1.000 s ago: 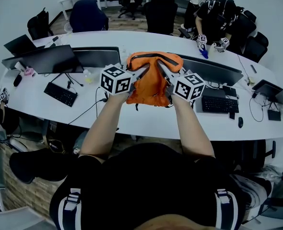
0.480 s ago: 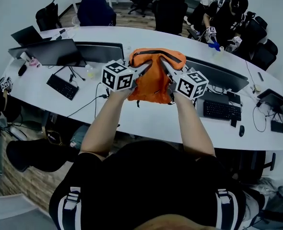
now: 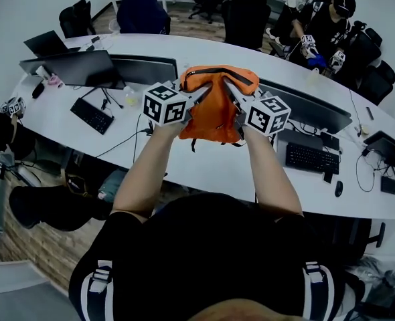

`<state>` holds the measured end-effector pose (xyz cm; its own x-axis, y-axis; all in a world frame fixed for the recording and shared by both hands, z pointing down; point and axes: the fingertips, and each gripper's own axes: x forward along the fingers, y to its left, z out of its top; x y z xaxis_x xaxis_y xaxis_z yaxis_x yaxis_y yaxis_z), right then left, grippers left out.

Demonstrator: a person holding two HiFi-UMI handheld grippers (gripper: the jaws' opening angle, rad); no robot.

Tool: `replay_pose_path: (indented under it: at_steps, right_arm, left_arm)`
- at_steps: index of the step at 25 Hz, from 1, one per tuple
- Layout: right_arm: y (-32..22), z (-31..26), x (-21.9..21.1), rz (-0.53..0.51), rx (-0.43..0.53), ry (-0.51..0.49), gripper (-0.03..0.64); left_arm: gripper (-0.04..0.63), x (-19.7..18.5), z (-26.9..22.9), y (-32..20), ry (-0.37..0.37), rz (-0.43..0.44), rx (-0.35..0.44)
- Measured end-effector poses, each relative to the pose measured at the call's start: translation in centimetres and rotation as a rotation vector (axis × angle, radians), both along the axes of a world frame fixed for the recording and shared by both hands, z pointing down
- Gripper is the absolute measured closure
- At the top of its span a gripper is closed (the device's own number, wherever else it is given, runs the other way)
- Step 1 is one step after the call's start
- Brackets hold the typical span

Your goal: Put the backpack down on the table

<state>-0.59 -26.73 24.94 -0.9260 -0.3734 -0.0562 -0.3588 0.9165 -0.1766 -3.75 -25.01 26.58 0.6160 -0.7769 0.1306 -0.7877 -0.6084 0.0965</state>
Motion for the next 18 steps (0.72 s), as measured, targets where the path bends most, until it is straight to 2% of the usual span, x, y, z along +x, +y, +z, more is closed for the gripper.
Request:
replay_pose_path:
  at_steps: [18]
  right_arm:
    - [-1.5,0.0,-0.1,0.001,0.016,0.045,0.58]
  left_arm:
    - [0.549,-0.2,0.2,-1.9,0.038,0.024,0.015]
